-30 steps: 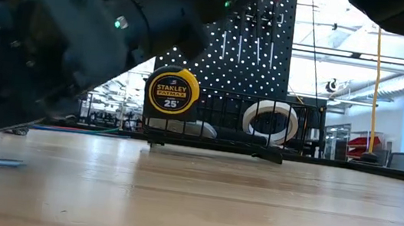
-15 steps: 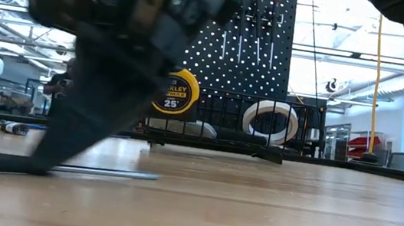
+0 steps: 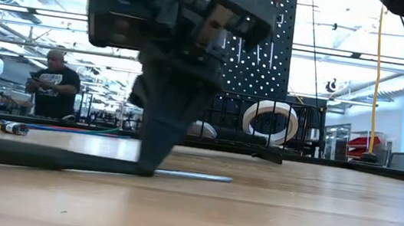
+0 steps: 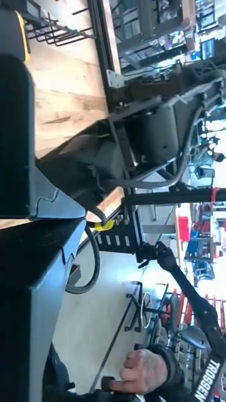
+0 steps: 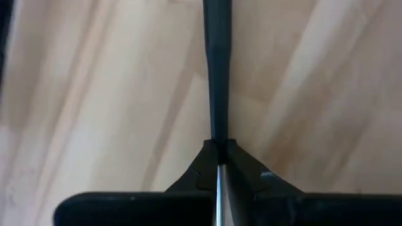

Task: Hang tools onto peg board
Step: Hang the black screwdriver onto the pegboard

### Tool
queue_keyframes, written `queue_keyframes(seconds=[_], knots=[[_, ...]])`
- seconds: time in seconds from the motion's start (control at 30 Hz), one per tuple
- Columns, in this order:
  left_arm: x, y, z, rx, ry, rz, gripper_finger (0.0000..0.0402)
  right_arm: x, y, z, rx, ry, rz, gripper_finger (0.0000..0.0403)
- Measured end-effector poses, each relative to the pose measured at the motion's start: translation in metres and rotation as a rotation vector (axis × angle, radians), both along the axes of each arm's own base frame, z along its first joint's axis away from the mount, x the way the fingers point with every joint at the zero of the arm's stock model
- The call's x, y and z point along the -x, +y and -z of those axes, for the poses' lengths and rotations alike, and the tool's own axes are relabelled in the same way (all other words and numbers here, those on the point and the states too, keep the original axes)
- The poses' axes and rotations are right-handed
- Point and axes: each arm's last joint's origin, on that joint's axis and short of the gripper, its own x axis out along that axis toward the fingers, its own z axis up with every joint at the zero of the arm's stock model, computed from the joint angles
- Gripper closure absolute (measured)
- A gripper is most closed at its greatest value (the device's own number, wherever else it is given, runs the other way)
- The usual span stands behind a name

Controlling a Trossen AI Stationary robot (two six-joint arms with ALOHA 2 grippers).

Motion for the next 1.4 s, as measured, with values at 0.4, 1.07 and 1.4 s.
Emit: queue_keyframes(seconds=[0.4,1.07,1.4], knots=[[0.013,0.037,0.014,0.102,-0.074,-0.048,0.0402,0.077,-0.020,-0.019,0.005,-0.241,0.271,0.0398],[0.016,0.048,0.042,0.191,-0.291,-0.118,0.0331,0.092,-0.015,-0.044,-0.281,-0.702,0.365,0.0341],[0.014,0.048,0.050,0.157,-0.216,-0.151,0.0268,0.045,0.007,-0.029,-0.105,-0.518,0.296,0.0200]])
